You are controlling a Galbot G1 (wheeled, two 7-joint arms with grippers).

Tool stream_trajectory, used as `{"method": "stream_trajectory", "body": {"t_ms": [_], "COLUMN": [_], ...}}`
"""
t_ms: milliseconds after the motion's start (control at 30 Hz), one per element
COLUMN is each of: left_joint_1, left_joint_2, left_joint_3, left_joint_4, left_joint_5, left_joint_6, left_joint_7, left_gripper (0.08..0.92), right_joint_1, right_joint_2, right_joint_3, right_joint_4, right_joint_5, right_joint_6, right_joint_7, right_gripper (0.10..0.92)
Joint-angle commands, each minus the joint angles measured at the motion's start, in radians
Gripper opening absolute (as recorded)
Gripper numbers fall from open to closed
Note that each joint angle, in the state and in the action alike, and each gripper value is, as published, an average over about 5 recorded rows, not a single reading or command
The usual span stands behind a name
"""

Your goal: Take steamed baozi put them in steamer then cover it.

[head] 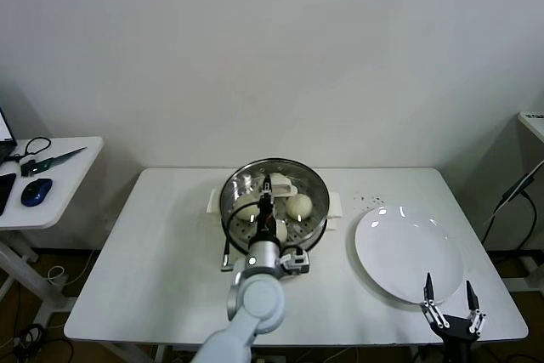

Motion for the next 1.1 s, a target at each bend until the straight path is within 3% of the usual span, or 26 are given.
{"method": "stream_trajectory", "body": {"t_ms": [33, 600, 733, 833, 933, 1100], "left_joint_1": [0.003, 0.044, 0.082, 0.109, 0.137, 0.214], "left_joint_2": [-0.005, 0.081, 0.107, 0.131, 0.145, 0.17], "left_joint_3": [-0.001, 0.036, 0.029, -0.004, -0.09, -0.314], "left_joint_4": [0.007, -0.175, -0.264, -0.333, -0.38, -0.431], "left_joint_5": [0.003, -0.193, -0.237, -0.347, -0.572, -1.095], "left_joint_6": [-0.003, 0.033, 0.028, -0.01, -0.109, -0.247], "left_joint_7": [-0.005, 0.03, 0.013, -0.054, -0.176, -0.39], "left_gripper": [0.252, 0.743, 0.813, 0.821, 0.822, 0.823], "right_joint_1": [0.001, -0.008, -0.022, -0.023, -0.019, -0.015], "right_joint_2": [-0.001, -0.013, -0.044, -0.052, -0.058, -0.076], "right_joint_3": [0.001, -0.018, -0.045, -0.051, -0.054, -0.06], "right_joint_4": [0.003, 0.024, 0.028, 0.028, 0.028, 0.029], "right_joint_5": [-0.001, 0.036, 0.023, 0.005, 0.007, 0.013], "right_joint_6": [-0.003, -0.066, -0.081, -0.086, -0.094, -0.124], "right_joint_7": [-0.004, 0.023, 0.026, 0.021, 0.011, -0.004], "right_gripper": [0.823, 0.823, 0.823, 0.823, 0.823, 0.823]}}
